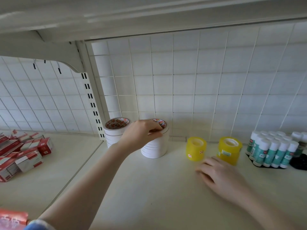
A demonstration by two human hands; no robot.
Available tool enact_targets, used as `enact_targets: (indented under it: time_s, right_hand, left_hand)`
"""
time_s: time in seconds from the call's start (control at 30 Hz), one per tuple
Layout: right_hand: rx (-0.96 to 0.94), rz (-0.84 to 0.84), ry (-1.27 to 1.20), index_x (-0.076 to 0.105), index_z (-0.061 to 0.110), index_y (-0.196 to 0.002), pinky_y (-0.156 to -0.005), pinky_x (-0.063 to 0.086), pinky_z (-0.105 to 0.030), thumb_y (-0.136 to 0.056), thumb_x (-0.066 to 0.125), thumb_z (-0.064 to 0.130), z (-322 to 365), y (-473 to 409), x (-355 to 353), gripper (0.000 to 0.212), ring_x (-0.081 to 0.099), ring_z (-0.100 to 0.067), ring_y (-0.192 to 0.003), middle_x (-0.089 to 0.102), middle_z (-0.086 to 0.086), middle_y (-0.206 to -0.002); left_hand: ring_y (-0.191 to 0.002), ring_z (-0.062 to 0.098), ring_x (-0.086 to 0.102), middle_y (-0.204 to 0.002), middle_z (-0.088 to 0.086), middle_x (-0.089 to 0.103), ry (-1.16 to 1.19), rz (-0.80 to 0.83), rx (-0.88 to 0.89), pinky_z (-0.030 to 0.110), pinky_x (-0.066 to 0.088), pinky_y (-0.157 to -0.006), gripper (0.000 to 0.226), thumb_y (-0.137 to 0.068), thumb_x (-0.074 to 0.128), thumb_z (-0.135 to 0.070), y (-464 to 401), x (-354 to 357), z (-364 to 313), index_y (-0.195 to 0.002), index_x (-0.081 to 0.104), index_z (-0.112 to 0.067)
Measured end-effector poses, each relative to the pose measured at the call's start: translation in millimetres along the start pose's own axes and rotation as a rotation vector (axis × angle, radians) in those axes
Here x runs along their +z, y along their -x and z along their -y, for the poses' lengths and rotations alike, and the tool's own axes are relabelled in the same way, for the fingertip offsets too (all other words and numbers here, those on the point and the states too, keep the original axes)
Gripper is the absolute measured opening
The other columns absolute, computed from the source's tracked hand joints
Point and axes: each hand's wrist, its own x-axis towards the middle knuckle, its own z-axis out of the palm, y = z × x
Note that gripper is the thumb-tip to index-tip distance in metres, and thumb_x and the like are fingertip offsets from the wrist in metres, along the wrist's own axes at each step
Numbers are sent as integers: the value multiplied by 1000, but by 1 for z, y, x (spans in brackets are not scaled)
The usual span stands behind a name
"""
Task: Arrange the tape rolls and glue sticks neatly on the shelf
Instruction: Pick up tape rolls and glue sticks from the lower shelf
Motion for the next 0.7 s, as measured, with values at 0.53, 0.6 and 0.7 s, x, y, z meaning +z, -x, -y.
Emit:
enact_targets:
  time_s: [0.53, 0.6, 0.7]
  right_hand:
    - [56, 93, -35, 66, 27, -75, -50, 51, -28, -85, 33, 40, 4, -2, -7, 37, 56, -10, -69, 54, 10, -73]
    - [63, 117, -41, 66, 27, -75, -50, 51, -27, -85, 33, 40, 4, -2, -9, 37, 56, -10, -68, 54, 11, -72]
    - [61, 142, -44, 66, 27, -74, -48, 50, -25, -84, 39, 38, 5, -3, -13, 30, 56, -10, -67, 55, 10, -72]
  left_hand:
    - [-74, 18, 55, -71, -7, 60, 65, 71, -141, 36, 46, -67, 5, -77, 71, -28, -9, -6, -11, -79, 68, -26]
    - [-74, 18, 55, -72, -5, 60, 80, 68, -148, 34, 46, -67, 6, -76, 71, -27, -9, -5, -13, -79, 68, -22]
    - [-75, 13, 58, -76, -7, 65, 156, 72, -212, 27, 45, -68, 8, -75, 73, -23, -9, -6, -14, -84, 71, -22]
